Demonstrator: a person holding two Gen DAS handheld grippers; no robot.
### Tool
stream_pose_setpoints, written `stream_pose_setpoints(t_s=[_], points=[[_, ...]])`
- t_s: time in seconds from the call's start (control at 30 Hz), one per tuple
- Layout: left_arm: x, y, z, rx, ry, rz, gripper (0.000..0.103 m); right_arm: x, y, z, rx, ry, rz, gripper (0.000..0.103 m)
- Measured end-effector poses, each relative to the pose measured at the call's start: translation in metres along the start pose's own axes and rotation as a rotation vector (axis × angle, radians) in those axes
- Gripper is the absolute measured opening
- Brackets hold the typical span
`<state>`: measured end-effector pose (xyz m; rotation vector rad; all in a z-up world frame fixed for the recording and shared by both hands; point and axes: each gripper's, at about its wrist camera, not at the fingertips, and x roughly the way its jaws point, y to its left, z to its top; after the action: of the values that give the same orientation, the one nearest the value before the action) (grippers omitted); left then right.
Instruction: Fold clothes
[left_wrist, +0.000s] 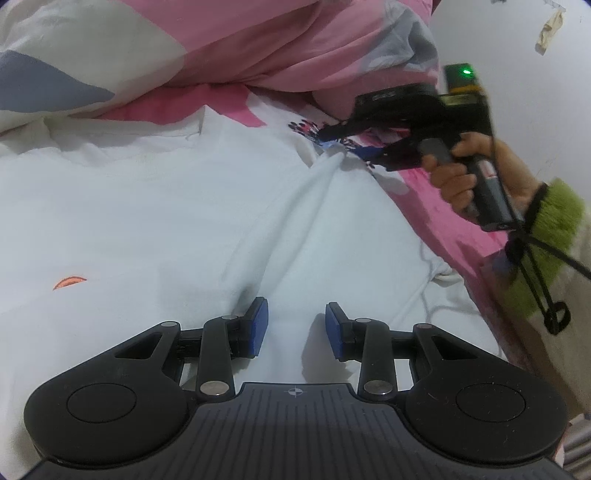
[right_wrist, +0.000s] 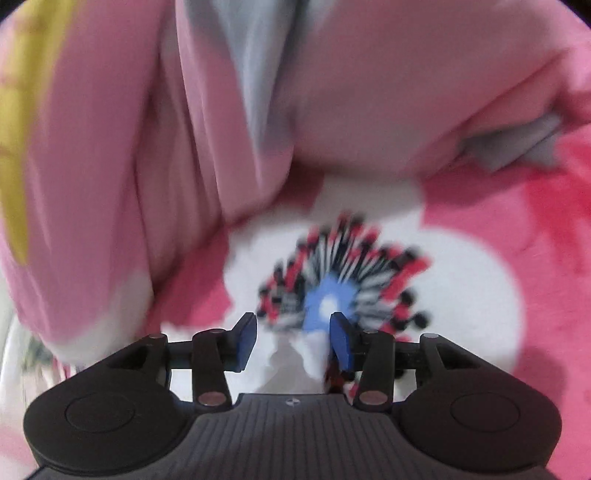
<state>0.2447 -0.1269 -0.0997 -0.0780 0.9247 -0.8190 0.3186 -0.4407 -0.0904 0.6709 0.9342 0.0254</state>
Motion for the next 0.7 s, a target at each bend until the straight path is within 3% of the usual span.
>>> stream_pose_setpoints(t_s=[0.17,0.43,0.5,0.57,0.7], points=[[-0.001,0.001,0.000,-0.001,-0.004,-0.007,0.034,0.006,0.006,0.008,-0.044,0.094,0.052,0.046],[-0.002,0.002,0.002,-0.007,-0.004,-0.015,0.034,0.012,0.024,0.007,-0.144,0.100,0.057,0.040],[-0.002,0.002,0.003,-0.008,-0.004,-0.014,0.034,0.022,0.027,0.005,-0.163,0.111,0.020,0.023],[-0.002,0.002,0.003,-0.009,-0.005,-0.015,0.034,0.026,0.032,-0.001,-0.202,0.110,-0.030,0.014],[-0.004,0.001,0.003,-0.008,-0.008,-0.010,0.034,0.011,0.057,-0.014,-0.303,-0.024,-0.125,0.011]])
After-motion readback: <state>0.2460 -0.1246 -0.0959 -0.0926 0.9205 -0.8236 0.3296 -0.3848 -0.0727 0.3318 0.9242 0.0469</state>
